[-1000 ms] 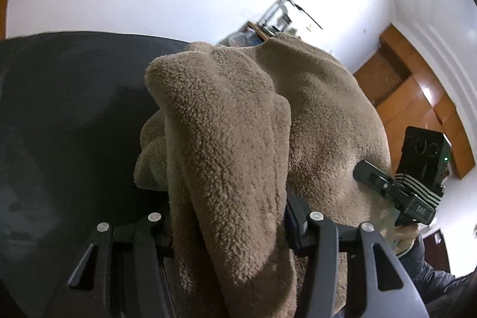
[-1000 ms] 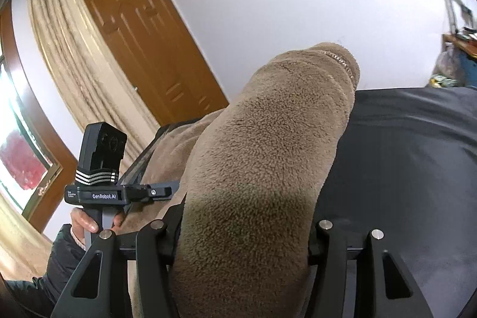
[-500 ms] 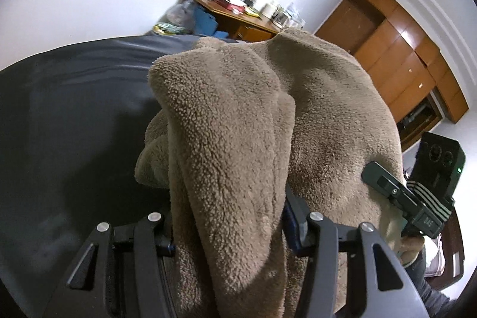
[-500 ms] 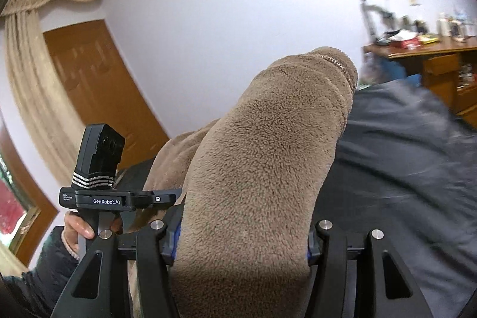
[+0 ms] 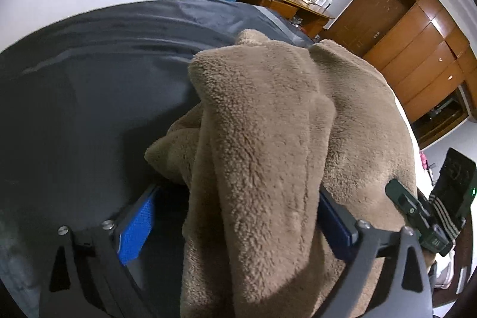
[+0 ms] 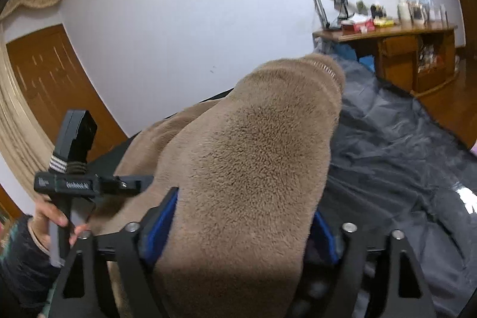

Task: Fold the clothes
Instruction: 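Lift the fleece bundle with both grippers and flip it over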

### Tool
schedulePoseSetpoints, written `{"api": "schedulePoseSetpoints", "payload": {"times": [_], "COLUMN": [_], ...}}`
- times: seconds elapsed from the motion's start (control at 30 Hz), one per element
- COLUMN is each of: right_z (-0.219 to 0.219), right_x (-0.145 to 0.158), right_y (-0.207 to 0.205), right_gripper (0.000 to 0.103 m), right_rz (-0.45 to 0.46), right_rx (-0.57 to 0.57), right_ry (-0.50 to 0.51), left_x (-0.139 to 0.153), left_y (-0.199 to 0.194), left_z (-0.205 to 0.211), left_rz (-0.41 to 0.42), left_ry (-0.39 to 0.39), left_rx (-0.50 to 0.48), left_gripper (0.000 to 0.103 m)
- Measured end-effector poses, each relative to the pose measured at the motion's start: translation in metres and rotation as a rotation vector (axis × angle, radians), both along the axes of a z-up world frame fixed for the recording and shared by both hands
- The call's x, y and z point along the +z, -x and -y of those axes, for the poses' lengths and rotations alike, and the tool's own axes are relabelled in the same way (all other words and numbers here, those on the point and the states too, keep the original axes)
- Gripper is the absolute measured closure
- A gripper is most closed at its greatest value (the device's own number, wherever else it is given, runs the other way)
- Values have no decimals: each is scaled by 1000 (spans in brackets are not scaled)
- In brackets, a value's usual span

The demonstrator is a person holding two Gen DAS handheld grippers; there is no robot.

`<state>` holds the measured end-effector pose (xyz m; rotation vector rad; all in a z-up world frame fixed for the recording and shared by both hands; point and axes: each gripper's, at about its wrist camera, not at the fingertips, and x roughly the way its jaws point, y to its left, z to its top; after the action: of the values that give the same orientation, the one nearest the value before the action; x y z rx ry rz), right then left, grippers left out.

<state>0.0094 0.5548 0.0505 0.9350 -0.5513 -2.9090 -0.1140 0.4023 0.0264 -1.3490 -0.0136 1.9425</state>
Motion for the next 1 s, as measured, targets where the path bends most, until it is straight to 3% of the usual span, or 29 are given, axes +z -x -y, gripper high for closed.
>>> {"api": "schedulePoseSetpoints", "payload": {"times": [0.2, 0.33, 0.43, 0.57, 0.73, 0.87, 1.0], "right_z": [12, 39, 55, 77, 61, 45, 54], "right_x": [16, 34, 38, 26, 7, -7, -8], "right_y": [-26, -59, -64, -52, -28, -14, -18], "right_gripper": [19, 19, 19, 19, 19, 17, 16], "right_rz": [-51, -150, -193, -169, -57, 10, 26], "right_rx": [-42, -69, -5, 118, 147, 163, 167], "right_ry": [-215, -404, -472, -525, -405, -317, -348], "left_x": [14, 31, 44, 55, 35, 23, 14], "left_y": [-15, -37, -62, -102, -120, -116, -113], "left_z": [24, 37, 40, 27, -11, -12, -12], "left_rz": [-40, -98, -139, -249, -393, -375, -394], "left_ry": [-1, -45, -77, -71, 86, 70, 72], "left_rx": [32, 38, 8, -93, -176, -169, -181], "left_gripper": [4, 4, 4, 4, 4, 4, 2]}}
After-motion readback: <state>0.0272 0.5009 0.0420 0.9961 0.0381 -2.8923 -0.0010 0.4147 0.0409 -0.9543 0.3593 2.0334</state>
